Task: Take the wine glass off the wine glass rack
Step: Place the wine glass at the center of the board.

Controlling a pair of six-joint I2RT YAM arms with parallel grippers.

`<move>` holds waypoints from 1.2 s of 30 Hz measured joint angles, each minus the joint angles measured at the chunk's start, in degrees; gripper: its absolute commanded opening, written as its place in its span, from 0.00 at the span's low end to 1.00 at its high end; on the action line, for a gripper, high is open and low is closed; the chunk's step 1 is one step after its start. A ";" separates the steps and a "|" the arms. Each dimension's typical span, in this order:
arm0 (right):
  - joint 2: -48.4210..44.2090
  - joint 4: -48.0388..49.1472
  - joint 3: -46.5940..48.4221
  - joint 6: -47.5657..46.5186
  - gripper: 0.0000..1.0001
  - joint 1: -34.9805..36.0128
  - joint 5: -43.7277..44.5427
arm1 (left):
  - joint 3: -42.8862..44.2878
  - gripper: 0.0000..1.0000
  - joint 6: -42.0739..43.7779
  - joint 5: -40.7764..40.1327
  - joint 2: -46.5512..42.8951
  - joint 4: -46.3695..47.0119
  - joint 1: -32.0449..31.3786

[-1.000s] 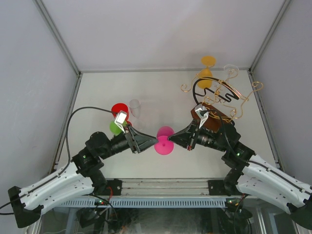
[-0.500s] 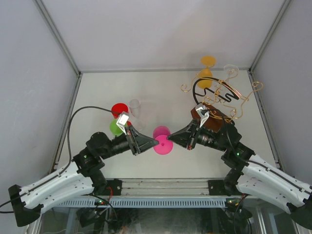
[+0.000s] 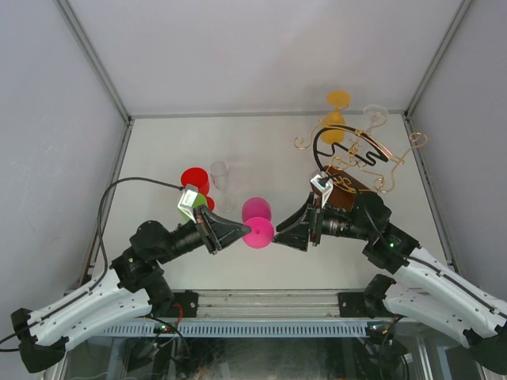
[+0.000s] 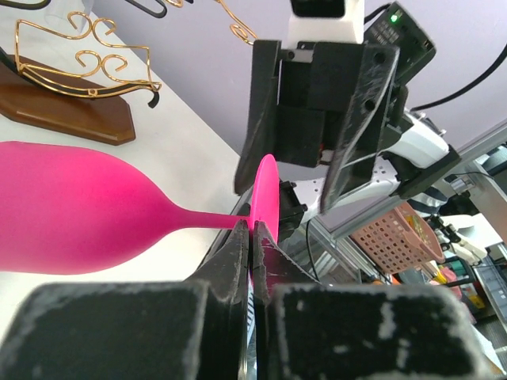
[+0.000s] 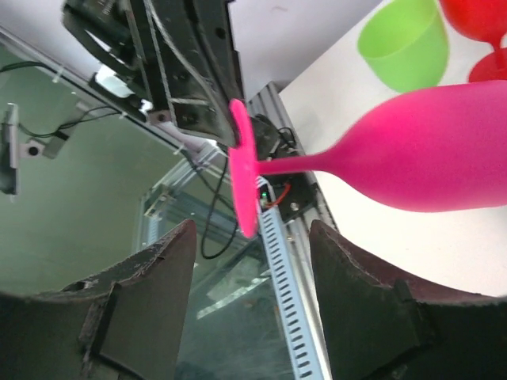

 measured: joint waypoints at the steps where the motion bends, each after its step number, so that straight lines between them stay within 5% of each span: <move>1: 0.66 -0.15 1.14 0.68 0.59 -0.26 -1.42 | 0.00 0.00 0.24 -0.04 0.09 0.00 0.00; 12: 11.19 -0.24 4.46 4.50 0.52 1.73 -5.25 | -0.04 0.00 1.16 -1.64 -0.22 0.55 0.00; 36: 13.03 9.38 2.95 9.07 0.29 3.78 -1.55 | -4.66 0.00 -0.13 -6.21 -3.45 2.58 0.00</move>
